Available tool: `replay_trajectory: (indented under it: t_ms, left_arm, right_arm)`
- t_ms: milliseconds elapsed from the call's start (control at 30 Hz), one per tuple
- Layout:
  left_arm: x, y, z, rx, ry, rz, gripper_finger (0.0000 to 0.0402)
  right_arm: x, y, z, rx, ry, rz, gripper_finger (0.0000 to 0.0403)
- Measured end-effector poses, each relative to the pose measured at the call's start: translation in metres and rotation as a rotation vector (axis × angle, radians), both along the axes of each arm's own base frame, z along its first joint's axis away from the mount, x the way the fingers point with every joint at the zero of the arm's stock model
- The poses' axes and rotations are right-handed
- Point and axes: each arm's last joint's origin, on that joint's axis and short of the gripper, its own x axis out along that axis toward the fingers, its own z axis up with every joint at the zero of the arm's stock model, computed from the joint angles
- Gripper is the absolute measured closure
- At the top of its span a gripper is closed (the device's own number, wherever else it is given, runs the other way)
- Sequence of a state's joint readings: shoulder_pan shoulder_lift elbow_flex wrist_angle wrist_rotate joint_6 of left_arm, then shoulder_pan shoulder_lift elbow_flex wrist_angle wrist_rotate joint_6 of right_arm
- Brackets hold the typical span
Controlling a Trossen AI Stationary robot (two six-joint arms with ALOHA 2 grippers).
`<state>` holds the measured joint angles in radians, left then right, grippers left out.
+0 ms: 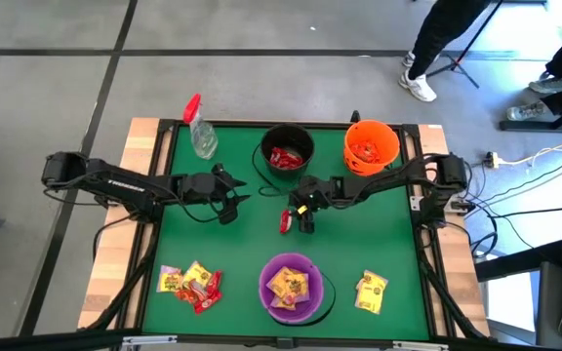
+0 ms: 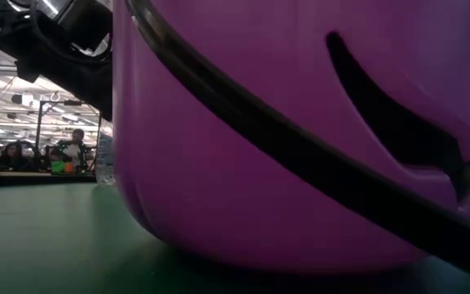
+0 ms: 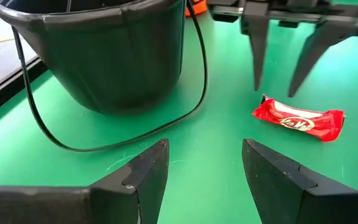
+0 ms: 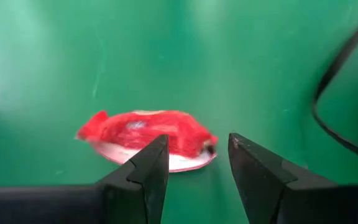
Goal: Organize candy in baskets
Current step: Put the top red candy pack into the black bucket
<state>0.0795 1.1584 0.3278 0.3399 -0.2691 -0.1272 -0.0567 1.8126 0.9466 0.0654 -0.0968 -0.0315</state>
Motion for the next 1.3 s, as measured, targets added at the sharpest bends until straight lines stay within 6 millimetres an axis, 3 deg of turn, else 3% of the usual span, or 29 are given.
replay_trajectory:
  t_ms: [267,833,967,1233,1300]
  left_arm:
    - [0.000,0.000,0.000,0.014,-0.002,-0.008,0.0209]
    - [-0.001,0.000,-0.001,0.029,0.007,-0.009,0.0209]
    - [-0.001,0.000,-0.001,0.030,0.007,-0.008,0.0209]
    - [-0.001,0.000,-0.001,0.024,0.004,-0.001,0.0209]
    - [-0.001,0.000,-0.001,0.023,0.003,-0.001,0.0209]
  right_arm:
    - [-0.002,-0.015,-0.001,0.020,0.008,-0.028,0.0237]
    - [0.005,-0.011,-0.026,0.153,0.036,0.018,0.0239]
    - [0.006,-0.011,-0.025,0.152,0.021,0.019,0.0270]
    - [0.006,-0.011,-0.025,0.170,0.014,0.036,0.0389]
    - [0.007,-0.010,-0.024,0.175,0.004,0.043,0.0394]
